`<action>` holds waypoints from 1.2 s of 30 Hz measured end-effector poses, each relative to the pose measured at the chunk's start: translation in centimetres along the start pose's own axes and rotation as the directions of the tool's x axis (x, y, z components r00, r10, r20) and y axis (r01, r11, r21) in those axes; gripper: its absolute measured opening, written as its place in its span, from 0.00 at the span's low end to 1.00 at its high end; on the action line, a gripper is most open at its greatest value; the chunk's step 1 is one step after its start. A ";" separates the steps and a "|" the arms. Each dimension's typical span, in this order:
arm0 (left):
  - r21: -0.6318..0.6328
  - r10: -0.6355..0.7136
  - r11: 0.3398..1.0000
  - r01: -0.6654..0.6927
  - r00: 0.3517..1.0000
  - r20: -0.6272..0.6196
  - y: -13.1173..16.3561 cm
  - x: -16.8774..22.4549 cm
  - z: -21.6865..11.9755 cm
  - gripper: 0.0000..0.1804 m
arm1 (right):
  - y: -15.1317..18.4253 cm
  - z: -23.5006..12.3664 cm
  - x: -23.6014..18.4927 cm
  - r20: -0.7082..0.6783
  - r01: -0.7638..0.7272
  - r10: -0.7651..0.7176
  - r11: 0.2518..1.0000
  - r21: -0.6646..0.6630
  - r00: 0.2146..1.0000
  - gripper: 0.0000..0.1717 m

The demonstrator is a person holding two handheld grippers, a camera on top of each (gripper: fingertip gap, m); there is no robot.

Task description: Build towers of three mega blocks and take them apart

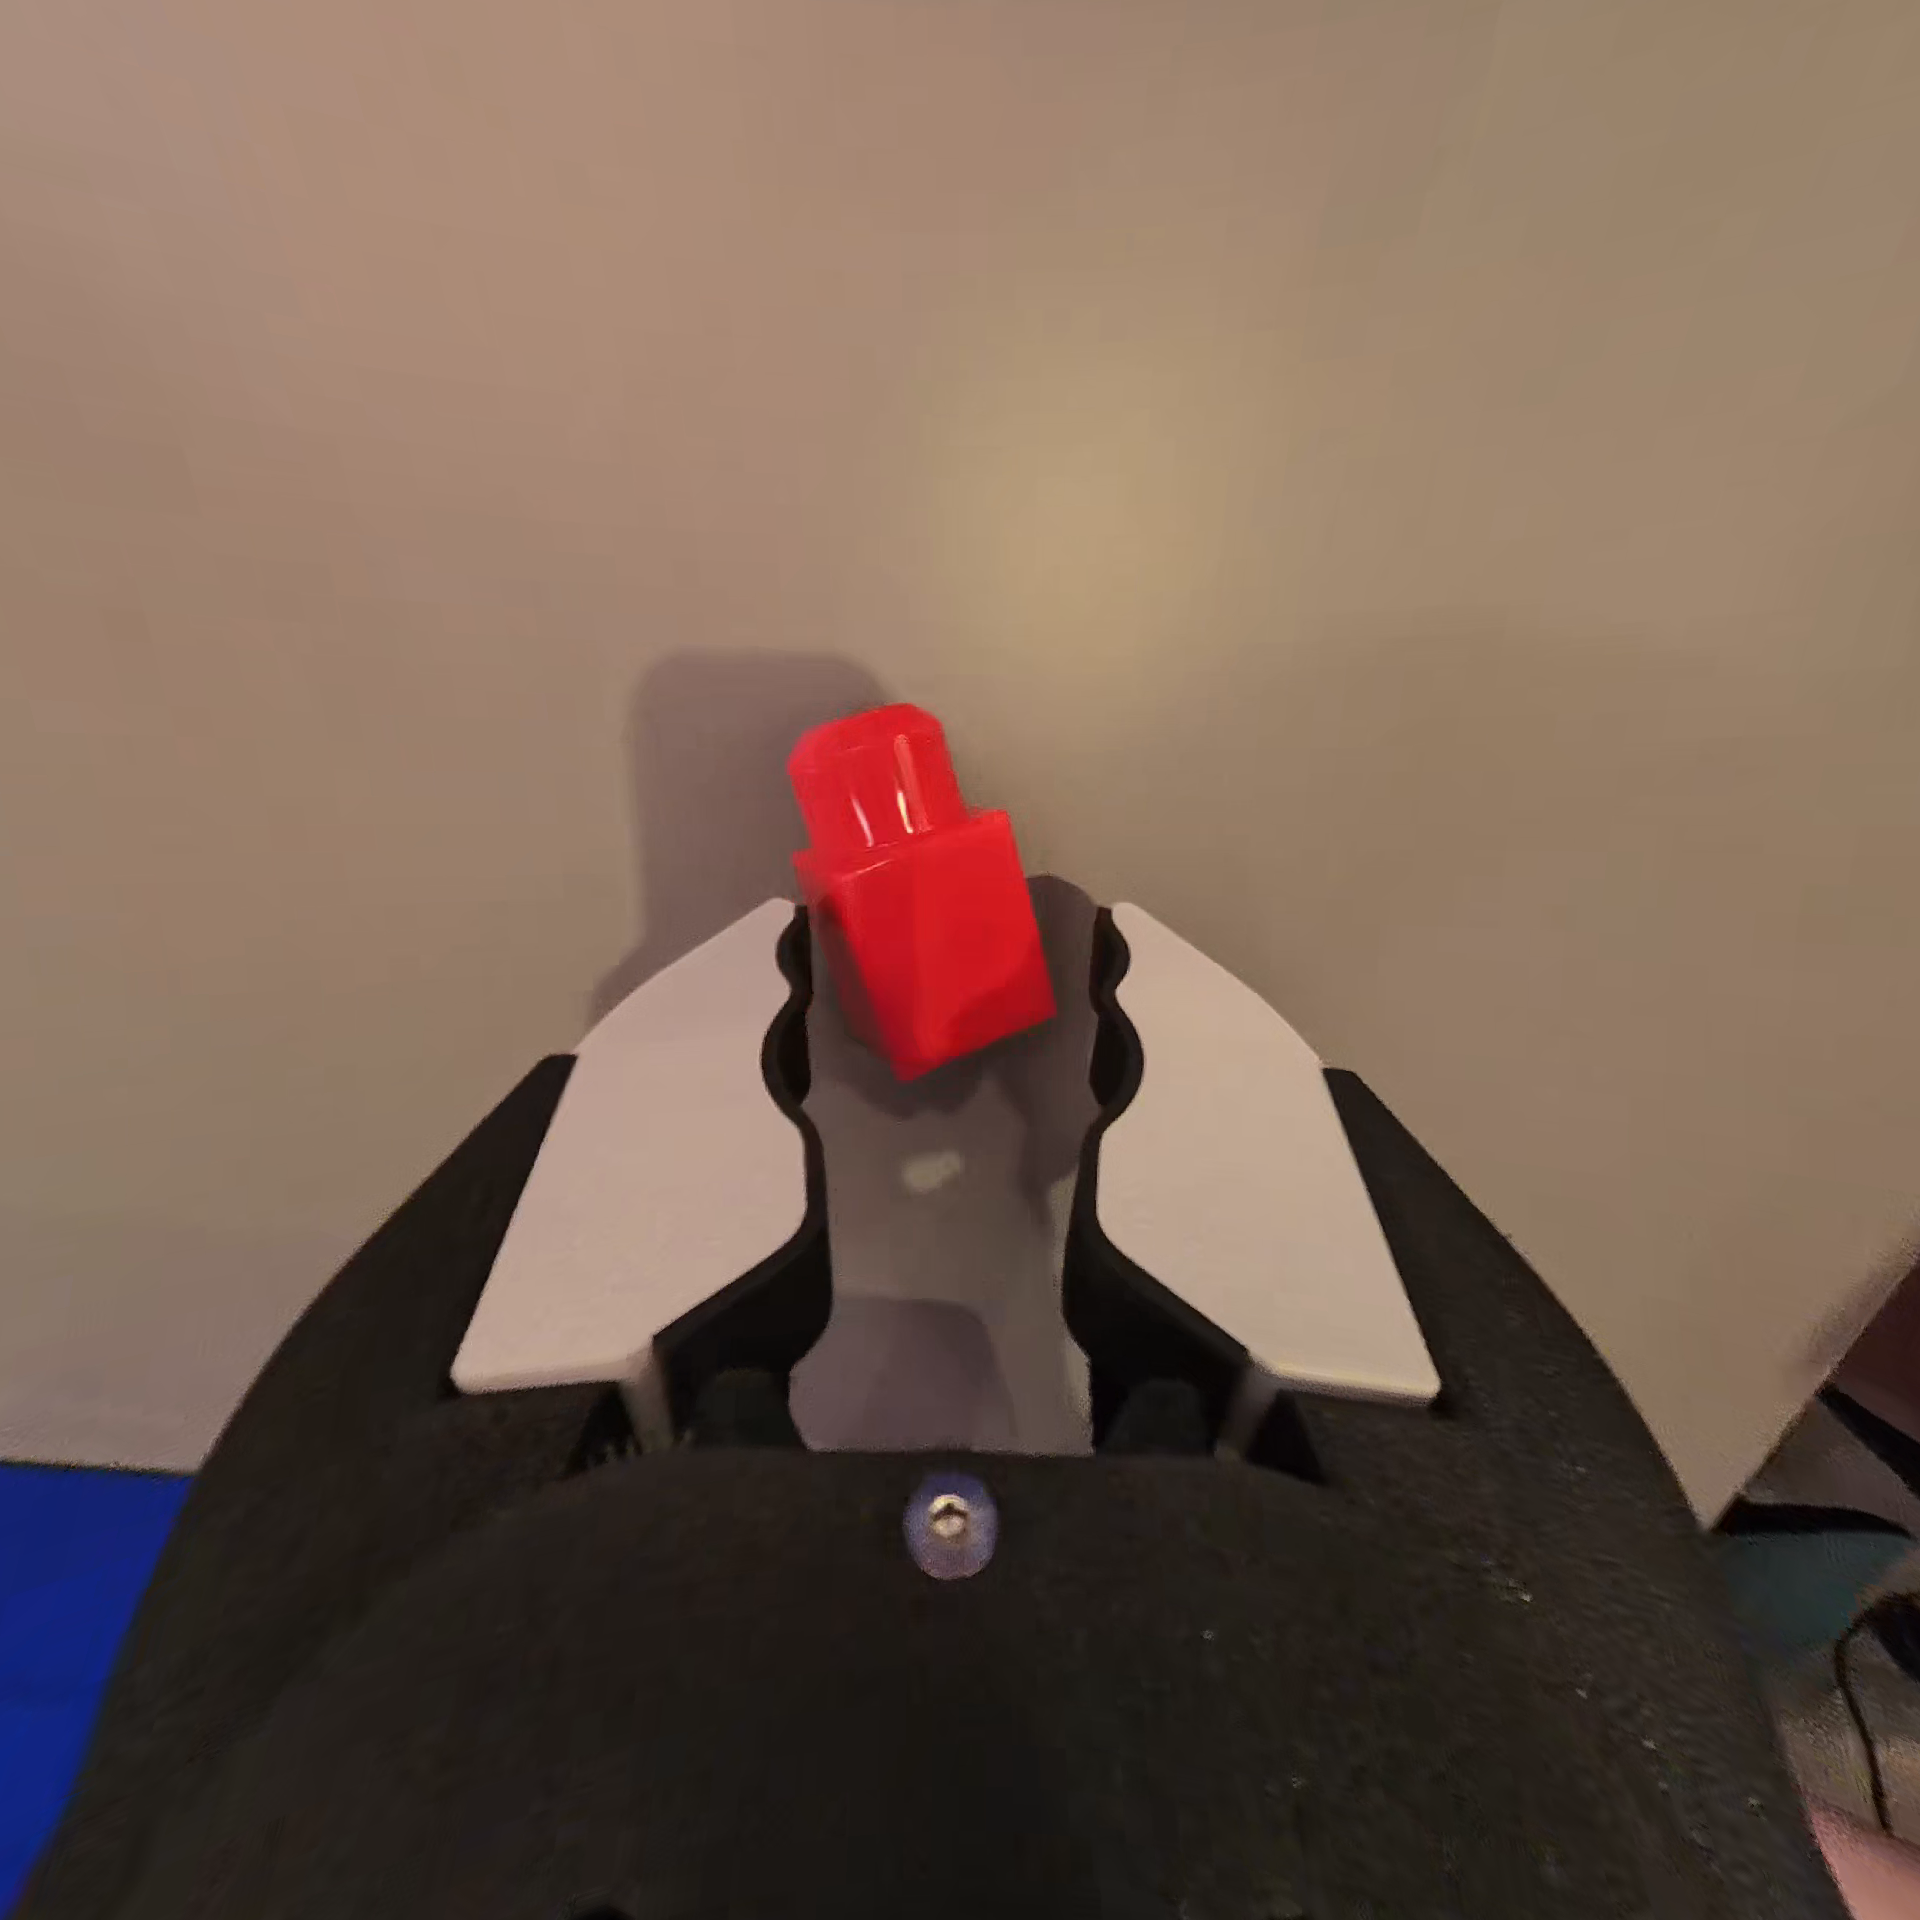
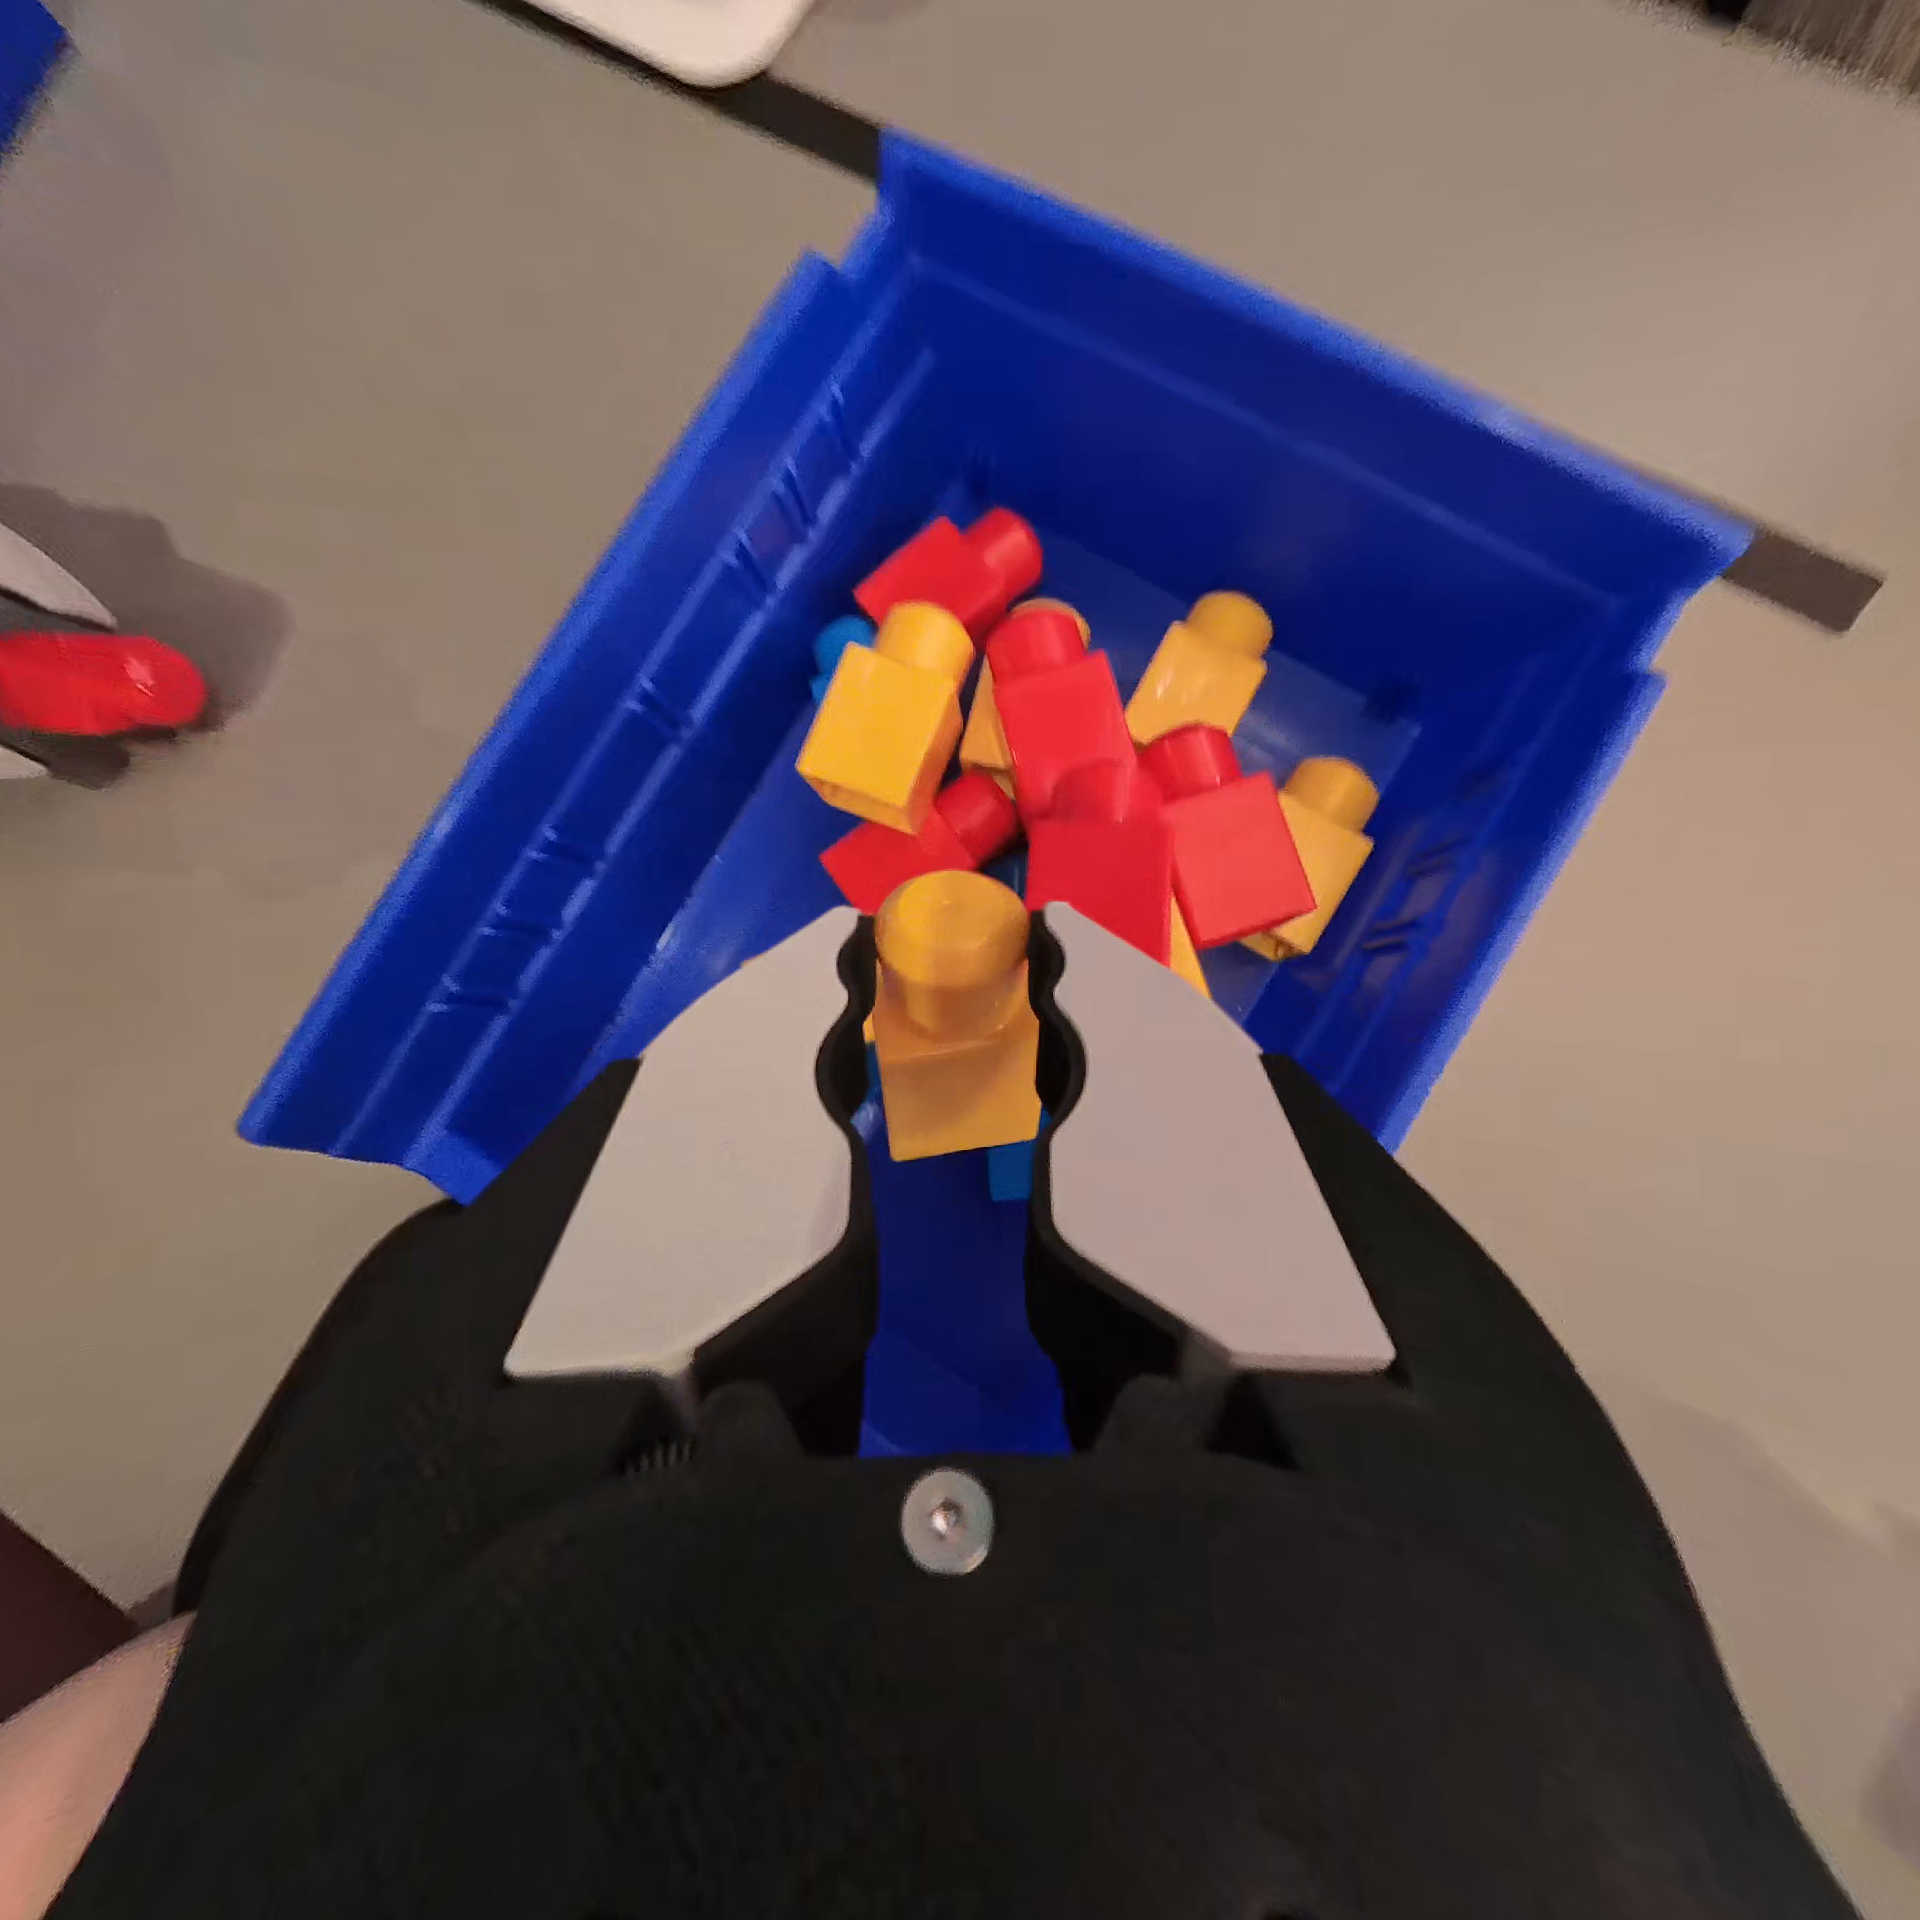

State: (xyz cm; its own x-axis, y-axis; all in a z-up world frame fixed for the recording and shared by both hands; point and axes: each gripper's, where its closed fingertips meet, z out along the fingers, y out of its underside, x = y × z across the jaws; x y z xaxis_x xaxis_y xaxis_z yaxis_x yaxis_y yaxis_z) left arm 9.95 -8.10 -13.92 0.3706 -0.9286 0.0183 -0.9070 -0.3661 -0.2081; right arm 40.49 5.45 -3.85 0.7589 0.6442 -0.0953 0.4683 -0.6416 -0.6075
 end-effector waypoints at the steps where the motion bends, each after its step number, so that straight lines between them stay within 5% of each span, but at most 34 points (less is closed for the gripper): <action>1: -0.016 0.005 1.000 -0.004 1.000 0.027 0.2 -0.4 0.3 0.30 | 0.5 0.5 -0.1 0.015 0.001 -0.001 0.999 -0.035 1.000 0.17; 6: -0.045 0.031 0.999 -0.028 0.997 0.071 0.1 -0.9 1.2 0.22 | 1.2 2.2 0.0 -0.008 0.045 -0.046 0.991 -0.125 0.999 0.17; 10: 0.018 0.040 0.999 -0.042 0.994 0.098 -0.4 -2.0 0.2 0.21 | -4.2 0.4 -2.1 -0.076 0.209 -0.201 0.972 0.110 0.977 0.27; 13: 0.260 -0.060 0.963 0.068 0.997 -0.038 -2.4 -2.0 -3.7 0.21 | -9.7 -2.1 -8.7 -0.108 0.468 -0.465 0.796 0.384 0.879 0.39; 17: 0.607 -0.082 0.753 0.255 0.951 -0.298 -4.2 -1.5 -12.6 0.21 | -13.2 -4.7 -20.6 -0.077 0.579 -0.733 0.464 0.671 0.676 0.45; 20: 0.753 -0.039 0.561 0.345 0.919 -0.392 -4.4 -1.4 -18.3 0.21 | -13.6 -4.8 -27.5 -0.167 0.637 -0.833 0.258 0.727 0.528 0.45; 23: 0.797 0.042 0.452 0.401 0.883 -0.467 -4.5 -0.2 -21.5 0.21 | -13.7 -4.0 -31.8 -0.274 0.689 -0.848 0.138 0.712 0.453 0.46; 29: 0.804 0.174 0.410 0.431 0.828 -0.532 -5.6 2.6 -23.1 0.21 | -14.0 -1.9 -34.9 -0.358 0.731 -0.831 0.083 0.678 0.426 0.41; 33: 0.783 0.211 0.367 0.502 0.775 -0.596 -5.5 2.4 -24.2 0.22 | -14.3 -3.0 -33.2 -0.364 0.748 -0.823 0.107 0.655 0.436 0.41; 36: 0.830 0.136 0.329 0.451 0.847 -0.514 -4.5 0.7 -24.9 0.24 | -14.4 -4.4 -26.2 -0.332 0.780 -0.777 0.302 0.549 0.535 0.41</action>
State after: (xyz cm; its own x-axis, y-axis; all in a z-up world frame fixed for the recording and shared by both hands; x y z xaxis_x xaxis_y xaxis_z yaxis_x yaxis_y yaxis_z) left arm 9.28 -8.66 11.40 0.0878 -0.8672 0.4902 0.0349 -0.4891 -0.8715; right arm 15.89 -4.04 10.84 0.1919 0.7047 0.6830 0.4844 0.5373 -0.6904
